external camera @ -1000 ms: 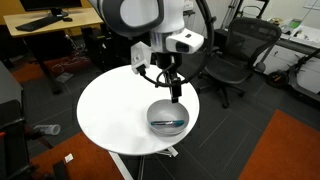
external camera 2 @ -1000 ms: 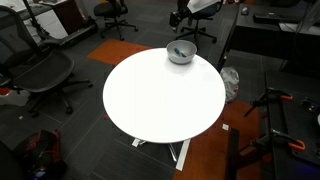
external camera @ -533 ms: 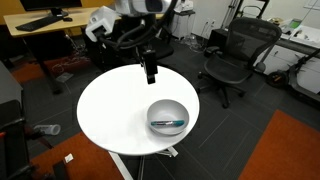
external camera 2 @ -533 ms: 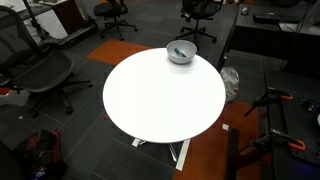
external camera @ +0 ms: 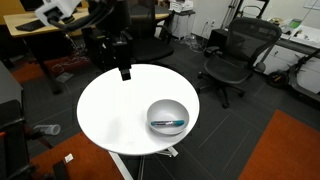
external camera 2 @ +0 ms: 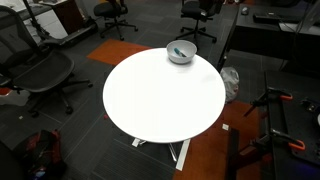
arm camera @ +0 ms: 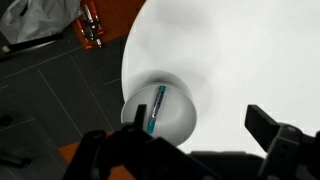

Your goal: Place the marker inside the bowl

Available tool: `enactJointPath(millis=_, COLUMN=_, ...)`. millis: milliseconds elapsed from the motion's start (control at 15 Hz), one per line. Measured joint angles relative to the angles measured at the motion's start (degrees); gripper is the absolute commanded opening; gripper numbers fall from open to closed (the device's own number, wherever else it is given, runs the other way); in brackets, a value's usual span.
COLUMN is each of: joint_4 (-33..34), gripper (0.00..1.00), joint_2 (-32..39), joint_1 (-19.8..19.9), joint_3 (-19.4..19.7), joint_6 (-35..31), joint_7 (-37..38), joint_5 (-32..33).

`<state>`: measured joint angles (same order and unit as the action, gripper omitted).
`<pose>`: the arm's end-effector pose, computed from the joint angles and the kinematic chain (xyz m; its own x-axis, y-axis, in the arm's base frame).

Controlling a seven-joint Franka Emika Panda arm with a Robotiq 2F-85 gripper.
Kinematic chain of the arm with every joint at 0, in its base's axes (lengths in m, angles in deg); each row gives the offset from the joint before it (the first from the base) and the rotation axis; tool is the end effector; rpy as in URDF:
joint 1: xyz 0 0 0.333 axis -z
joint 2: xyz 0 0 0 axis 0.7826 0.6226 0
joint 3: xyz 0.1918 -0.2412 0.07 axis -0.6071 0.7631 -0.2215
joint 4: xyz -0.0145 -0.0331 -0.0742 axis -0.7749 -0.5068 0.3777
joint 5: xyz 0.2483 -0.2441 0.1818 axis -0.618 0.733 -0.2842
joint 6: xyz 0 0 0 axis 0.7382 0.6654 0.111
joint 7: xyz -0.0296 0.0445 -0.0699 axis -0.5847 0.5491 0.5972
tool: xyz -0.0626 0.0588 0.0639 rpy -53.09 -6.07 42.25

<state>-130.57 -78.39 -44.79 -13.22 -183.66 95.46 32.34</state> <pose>0.5118 -0.1508 0.3962 0.9331 -0.3494 0.0852 -0.3525 -0.9355 0.0234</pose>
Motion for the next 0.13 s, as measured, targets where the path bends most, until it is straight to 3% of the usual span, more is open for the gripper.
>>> enactJointPath(millis=133, joint_4=-0.43, gripper=1.00, joint_2=-0.25, joint_1=0.00, joint_3=-0.03, joint_6=0.00, joint_7=-0.01, joint_5=0.00)
